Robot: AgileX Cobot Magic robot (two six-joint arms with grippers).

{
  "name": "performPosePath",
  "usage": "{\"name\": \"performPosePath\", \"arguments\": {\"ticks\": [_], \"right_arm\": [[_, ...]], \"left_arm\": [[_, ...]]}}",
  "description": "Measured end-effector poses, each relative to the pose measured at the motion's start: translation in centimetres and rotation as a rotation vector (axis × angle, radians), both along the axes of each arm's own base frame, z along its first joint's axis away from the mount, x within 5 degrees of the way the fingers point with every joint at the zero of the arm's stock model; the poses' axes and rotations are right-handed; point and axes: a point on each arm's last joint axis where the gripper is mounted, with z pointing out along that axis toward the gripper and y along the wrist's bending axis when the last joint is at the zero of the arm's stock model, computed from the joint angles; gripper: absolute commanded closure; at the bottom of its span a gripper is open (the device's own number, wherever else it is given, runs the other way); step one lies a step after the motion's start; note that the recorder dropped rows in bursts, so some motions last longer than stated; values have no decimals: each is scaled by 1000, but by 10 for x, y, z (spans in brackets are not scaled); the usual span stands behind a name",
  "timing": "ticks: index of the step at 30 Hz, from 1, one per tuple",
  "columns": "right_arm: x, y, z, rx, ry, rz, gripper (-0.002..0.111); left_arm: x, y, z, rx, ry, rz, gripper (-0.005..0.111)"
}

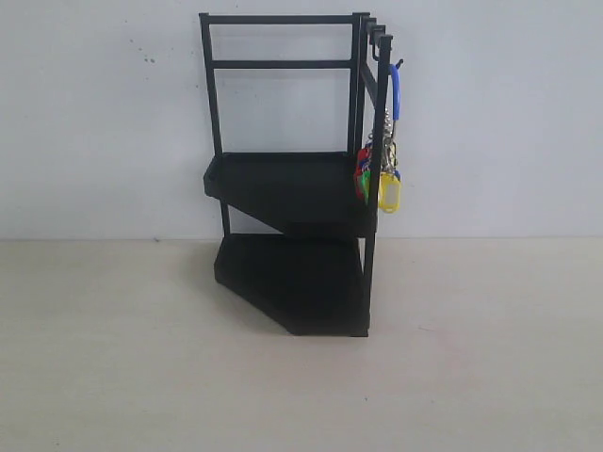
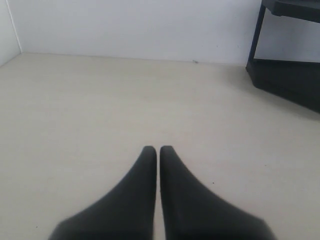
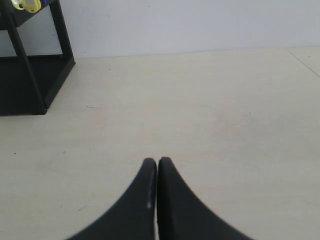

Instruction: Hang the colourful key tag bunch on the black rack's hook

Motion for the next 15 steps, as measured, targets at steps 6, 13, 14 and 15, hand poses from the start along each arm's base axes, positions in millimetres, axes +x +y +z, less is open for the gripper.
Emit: {"name": "performPosePath", "arguments": {"ticks": [6, 13, 14, 15], "right_arm": [[0, 0, 0, 0, 0, 0, 108], [0, 0, -1, 0, 15, 1, 108], [0, 0, -1, 0, 17, 1, 108], [0, 0, -1, 0, 17, 1, 108]], "left_arm": [[0, 0, 0, 0, 0, 0, 102], [0, 0, 0, 0, 0, 0, 102], [0, 0, 0, 0, 0, 0, 102], [0, 0, 0, 0, 0, 0, 102]]}}
